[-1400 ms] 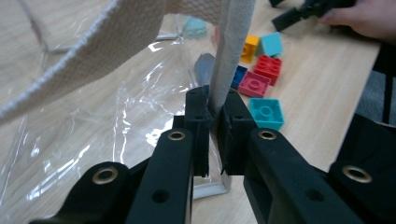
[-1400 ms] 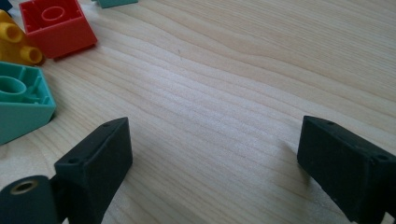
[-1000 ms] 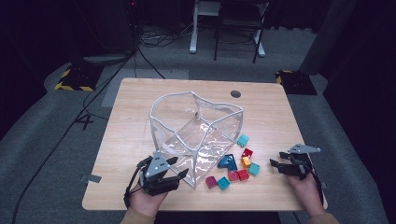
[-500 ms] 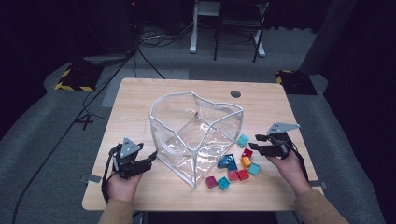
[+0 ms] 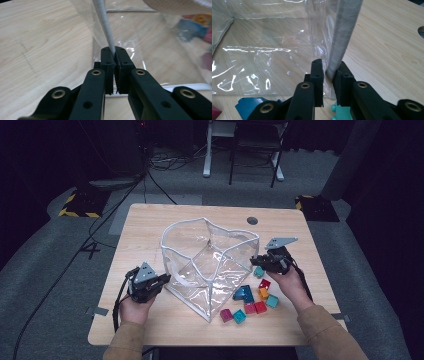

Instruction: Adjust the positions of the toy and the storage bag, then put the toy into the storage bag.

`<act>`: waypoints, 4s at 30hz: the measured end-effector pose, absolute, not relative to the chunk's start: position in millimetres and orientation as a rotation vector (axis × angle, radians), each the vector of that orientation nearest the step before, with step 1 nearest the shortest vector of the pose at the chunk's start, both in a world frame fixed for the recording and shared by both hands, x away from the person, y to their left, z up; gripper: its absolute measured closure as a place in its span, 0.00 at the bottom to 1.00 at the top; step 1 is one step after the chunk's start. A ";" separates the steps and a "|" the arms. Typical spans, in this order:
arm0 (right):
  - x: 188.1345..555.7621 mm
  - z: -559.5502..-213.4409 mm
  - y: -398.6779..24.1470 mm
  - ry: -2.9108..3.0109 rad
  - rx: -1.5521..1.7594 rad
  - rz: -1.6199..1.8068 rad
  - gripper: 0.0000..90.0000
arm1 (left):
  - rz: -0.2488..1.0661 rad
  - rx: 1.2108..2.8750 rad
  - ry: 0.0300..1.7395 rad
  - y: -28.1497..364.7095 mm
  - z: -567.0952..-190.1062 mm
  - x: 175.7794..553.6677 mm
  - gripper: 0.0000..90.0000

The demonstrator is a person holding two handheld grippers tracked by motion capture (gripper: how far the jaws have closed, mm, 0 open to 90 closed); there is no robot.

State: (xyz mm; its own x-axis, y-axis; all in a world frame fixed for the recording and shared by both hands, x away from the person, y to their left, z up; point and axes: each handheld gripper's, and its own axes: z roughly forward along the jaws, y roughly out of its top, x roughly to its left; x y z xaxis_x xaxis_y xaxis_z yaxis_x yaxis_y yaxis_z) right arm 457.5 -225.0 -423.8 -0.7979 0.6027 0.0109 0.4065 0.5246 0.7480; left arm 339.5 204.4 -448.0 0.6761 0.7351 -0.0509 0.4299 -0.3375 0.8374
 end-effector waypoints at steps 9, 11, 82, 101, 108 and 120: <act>454.9 -423.0 -229.3 2.544 0.841 1.142 0.89 | 0.372 2.020 0.845 188.2 -448.0 294.3 0.97; 453.4 -422.7 -231.1 2.544 0.834 1.137 0.89 | 0.343 2.020 0.832 182.9 -447.9 287.9 0.97; 455.6 -470.8 -263.5 2.533 0.991 0.921 0.63 | 0.459 2.089 1.193 221.9 -506.4 306.0 0.33; 422.1 -401.9 -290.0 2.462 1.025 1.212 0.63 | 0.451 2.097 1.191 226.0 -506.6 315.7 0.27; 412.5 -381.9 -291.6 2.453 1.011 1.230 0.63 | 0.455 2.085 1.218 227.6 -506.8 320.4 0.26; 402.4 -343.6 -290.0 2.397 1.024 1.252 0.63 | 0.462 2.083 1.226 228.3 -506.7 321.2 0.26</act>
State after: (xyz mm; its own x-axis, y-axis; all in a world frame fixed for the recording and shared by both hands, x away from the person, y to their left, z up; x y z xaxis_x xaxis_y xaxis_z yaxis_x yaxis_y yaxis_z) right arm 402.4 -290.0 -343.6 -0.7221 0.6850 0.0970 0.4710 0.3841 0.7941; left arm 321.2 228.3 -506.7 0.4961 0.8677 -0.0313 0.6316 -0.3360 0.6987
